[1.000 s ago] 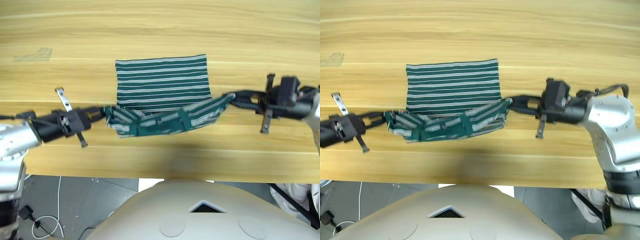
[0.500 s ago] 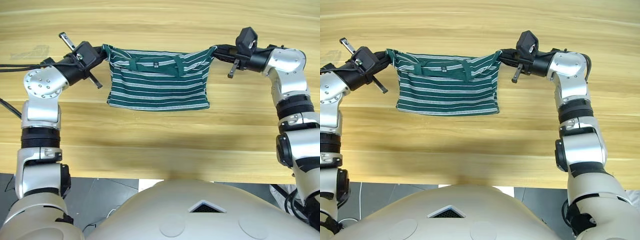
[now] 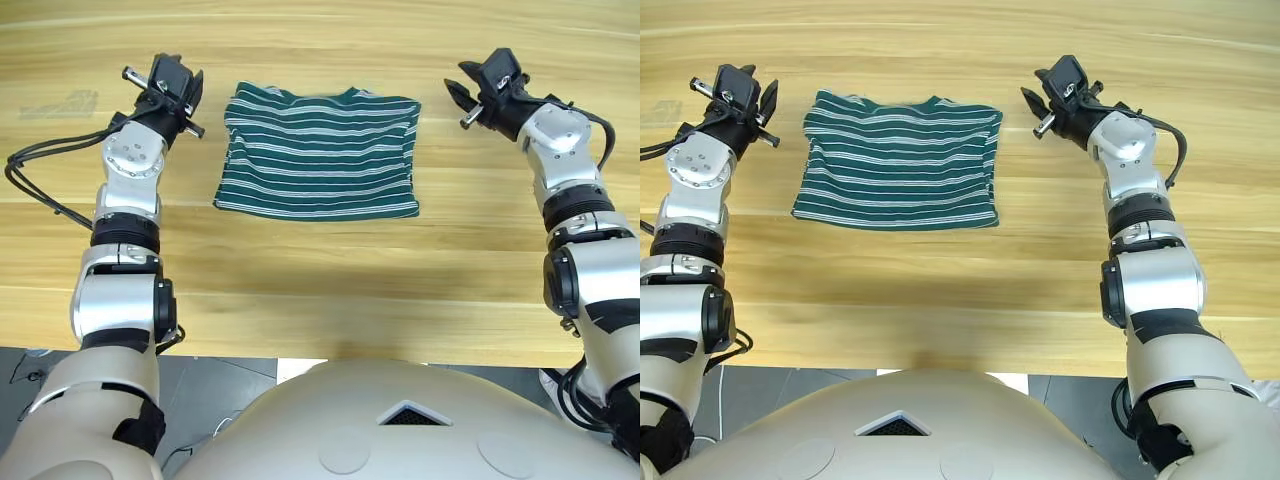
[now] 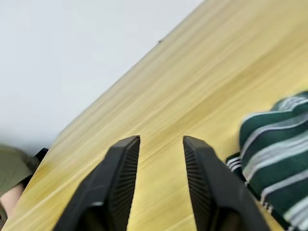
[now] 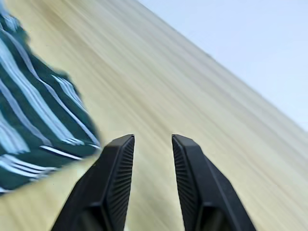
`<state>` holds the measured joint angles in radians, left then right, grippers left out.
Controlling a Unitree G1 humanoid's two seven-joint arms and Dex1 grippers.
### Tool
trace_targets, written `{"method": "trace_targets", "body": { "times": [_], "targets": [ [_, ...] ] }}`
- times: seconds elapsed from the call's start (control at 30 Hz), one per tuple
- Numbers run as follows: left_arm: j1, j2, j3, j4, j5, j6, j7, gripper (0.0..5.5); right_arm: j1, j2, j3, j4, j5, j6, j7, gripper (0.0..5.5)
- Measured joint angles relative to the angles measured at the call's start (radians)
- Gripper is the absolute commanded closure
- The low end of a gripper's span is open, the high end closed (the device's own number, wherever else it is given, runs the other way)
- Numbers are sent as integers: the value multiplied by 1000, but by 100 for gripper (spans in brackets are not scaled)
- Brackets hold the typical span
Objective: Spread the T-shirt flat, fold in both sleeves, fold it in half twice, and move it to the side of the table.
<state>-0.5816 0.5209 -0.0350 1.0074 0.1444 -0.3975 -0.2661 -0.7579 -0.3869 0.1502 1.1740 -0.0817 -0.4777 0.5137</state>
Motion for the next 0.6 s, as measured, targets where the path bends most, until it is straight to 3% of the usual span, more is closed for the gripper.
{"method": "trace_targets", "body": {
  "times": [0.2,0.3,0.43,0.6],
  "targets": [
    [19,-16,28,49,-14,-78,16,236,53,37,18,-10,-49,-64,-18,407],
    [33,-14,90,-3,-73,-115,21,236,43,72,36,-53,-51,-94,52,407],
    [81,-19,160,-252,-157,-115,21,236,-55,106,88,-10,-128,-68,52,407],
    [219,-49,161,-639,-190,15,14,236,-124,182,238,117,-307,91,0,407]
  ]
}}
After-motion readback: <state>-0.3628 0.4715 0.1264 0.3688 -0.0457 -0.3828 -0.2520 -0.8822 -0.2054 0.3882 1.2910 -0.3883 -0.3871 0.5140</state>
